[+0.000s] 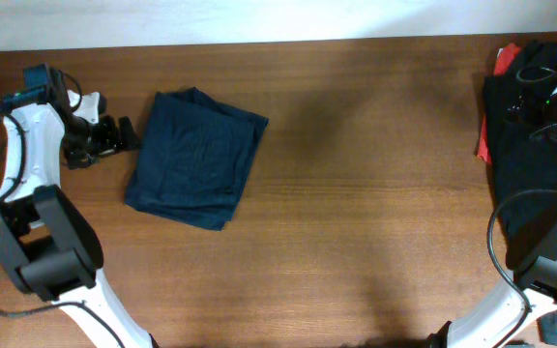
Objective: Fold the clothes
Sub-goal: 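Grasp the folded shorts with the left gripper and drag them left, then pull the folded shorts to the upper-left corner with the left gripper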
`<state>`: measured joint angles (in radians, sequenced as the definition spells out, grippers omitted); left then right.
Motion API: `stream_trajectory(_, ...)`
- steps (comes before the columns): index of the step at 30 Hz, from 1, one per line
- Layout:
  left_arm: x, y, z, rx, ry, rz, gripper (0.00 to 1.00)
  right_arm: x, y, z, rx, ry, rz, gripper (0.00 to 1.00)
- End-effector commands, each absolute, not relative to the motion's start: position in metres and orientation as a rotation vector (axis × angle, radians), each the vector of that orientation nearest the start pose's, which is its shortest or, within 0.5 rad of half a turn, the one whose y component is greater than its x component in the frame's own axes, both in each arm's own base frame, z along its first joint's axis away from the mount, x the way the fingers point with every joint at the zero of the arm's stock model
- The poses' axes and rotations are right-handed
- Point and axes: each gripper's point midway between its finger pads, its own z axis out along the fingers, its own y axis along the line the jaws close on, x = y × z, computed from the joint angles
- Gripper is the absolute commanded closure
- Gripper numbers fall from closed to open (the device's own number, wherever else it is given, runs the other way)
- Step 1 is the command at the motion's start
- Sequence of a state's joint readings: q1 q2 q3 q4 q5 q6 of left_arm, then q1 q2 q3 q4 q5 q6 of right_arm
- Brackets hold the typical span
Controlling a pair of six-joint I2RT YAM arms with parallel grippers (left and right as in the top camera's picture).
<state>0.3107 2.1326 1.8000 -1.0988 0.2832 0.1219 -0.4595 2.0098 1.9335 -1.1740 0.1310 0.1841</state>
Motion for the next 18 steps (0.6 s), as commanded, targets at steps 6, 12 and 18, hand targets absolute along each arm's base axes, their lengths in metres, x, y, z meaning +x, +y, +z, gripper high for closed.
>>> stream_trajectory(6, 0.454, 0.042, 0.001, 0.122, 2.906, -0.667, 0.01, 0.401, -0.225, 0.168, 0.932, 2.656, -0.259, 0.01)
stream_trajectory(12, 0.465, 0.03, -0.004, 0.171, 2.874, -0.664, 0.69, 0.401, -0.225, 0.168, 0.932, 2.656, -0.259, 0.01)
stream_trajectory(18, 0.495, 0.05, 0.002, -0.138, 2.789, -0.634, 0.99, 0.401, -0.225, 0.168, 0.932, 2.656, -0.259, 0.01)
